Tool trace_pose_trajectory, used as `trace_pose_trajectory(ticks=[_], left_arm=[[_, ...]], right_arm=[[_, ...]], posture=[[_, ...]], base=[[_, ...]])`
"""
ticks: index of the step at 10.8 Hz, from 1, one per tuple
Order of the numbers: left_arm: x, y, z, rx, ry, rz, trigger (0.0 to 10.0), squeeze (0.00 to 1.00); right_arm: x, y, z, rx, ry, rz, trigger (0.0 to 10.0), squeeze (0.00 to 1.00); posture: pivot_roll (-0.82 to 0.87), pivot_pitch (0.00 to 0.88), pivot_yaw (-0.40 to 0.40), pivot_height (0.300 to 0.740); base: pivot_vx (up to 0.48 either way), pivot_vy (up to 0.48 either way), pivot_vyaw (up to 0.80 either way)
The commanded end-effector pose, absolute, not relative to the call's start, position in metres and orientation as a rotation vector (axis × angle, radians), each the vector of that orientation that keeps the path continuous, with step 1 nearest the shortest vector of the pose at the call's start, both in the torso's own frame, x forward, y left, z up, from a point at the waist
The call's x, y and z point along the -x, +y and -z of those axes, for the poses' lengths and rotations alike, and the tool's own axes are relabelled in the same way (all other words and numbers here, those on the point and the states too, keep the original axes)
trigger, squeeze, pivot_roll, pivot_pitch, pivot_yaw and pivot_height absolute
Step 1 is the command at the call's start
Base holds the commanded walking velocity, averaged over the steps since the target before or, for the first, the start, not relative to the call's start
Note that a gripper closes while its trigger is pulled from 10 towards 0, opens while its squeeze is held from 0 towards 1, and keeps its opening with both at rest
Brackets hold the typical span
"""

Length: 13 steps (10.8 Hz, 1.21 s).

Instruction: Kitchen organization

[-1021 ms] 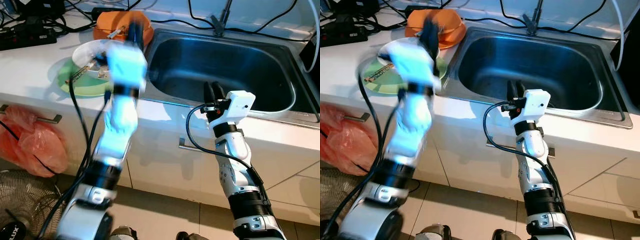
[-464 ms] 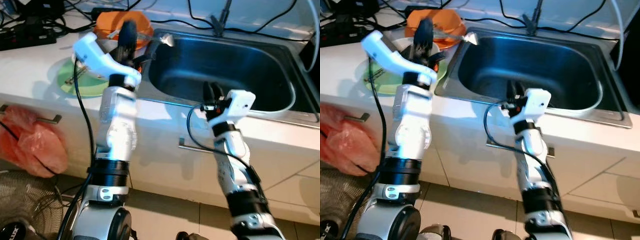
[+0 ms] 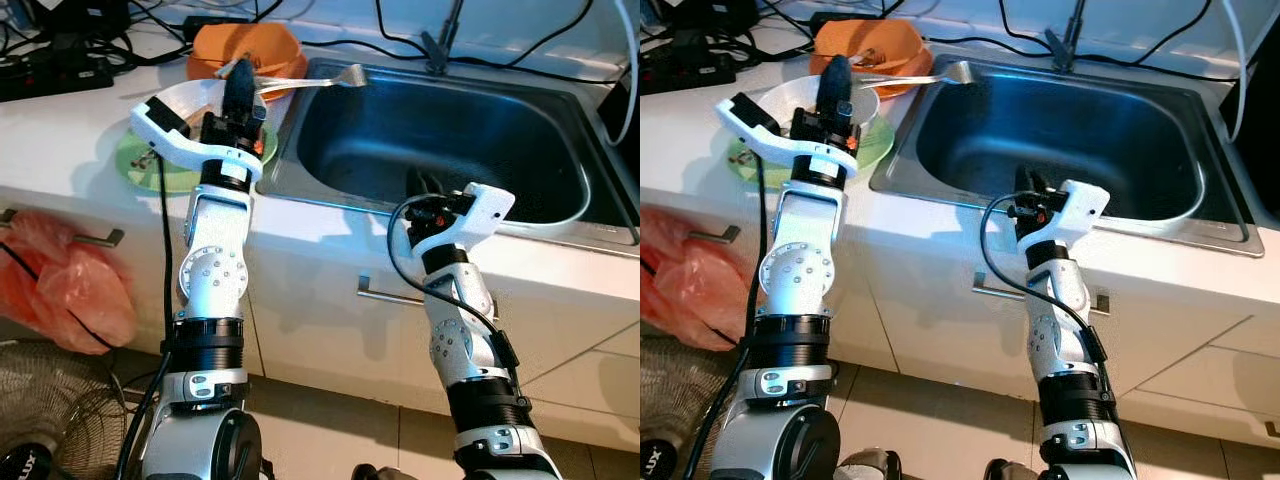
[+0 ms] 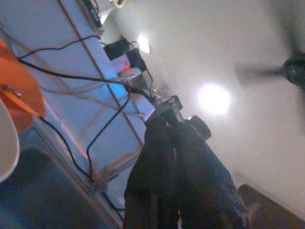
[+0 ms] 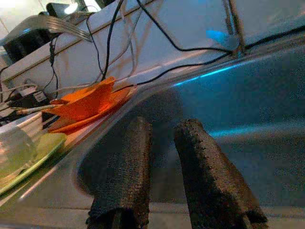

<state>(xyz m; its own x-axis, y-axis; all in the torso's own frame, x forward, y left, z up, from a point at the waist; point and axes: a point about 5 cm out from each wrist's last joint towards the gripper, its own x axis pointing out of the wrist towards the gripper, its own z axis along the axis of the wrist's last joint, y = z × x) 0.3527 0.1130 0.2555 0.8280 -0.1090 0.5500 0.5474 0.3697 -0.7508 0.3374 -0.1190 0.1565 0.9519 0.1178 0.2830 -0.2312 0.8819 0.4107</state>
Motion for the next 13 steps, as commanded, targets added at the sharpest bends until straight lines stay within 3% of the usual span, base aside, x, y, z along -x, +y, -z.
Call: trace_pose_trajectory(ticks=[1,5,9,10,11,13], left_arm=[[-0.350,0.092,-0.246,1.195,-0.401,0.474,10.0,0.00],[-0.329,0.059,-0.273,1.023,-0.420,0.694,10.0,0.00],[-0.336,0.057,-0.238,1.007,-0.309,0.619,10.0,0.00],[-0.337,0.058,-0.234,1.003,-0.297,0.608,10.0,0.00],[-0.338,0.058,-0.229,1.005,-0.286,0.595,10.0,0.00],[-0.339,0.059,-0.223,1.015,-0.275,0.580,10.0,0.00]], right_arm=[[-0.339,-0.119,-0.170,-0.464,-0.297,-0.205,10.0,0.00],[-0.339,-0.118,-0.168,-0.497,-0.277,-0.217,10.0,0.00],[-0.338,-0.121,-0.168,-0.540,-0.270,-0.207,10.0,0.00],[-0.338,-0.121,-0.168,-0.556,-0.270,-0.205,10.0,0.23],[-0.339,-0.121,-0.168,-0.581,-0.266,-0.202,10.0,1.00],[-0.339,-0.121,-0.170,-0.651,-0.262,-0.214,10.0,1.00]], posture=[[0.18,0.078,-0.035,0.740],[0.19,0.090,-0.032,0.740],[0.18,0.096,-0.027,0.740],[0.18,0.096,-0.028,0.740],[0.18,0.096,-0.029,0.740],[0.18,0.097,-0.031,0.740]], base=[[0.000,0.000,0.00],[0.000,0.000,0.00],[0.000,0.000,0.00],[0.000,0.000,0.00],[0.000,0.000,0.00],[0.000,0.000,0.00]])
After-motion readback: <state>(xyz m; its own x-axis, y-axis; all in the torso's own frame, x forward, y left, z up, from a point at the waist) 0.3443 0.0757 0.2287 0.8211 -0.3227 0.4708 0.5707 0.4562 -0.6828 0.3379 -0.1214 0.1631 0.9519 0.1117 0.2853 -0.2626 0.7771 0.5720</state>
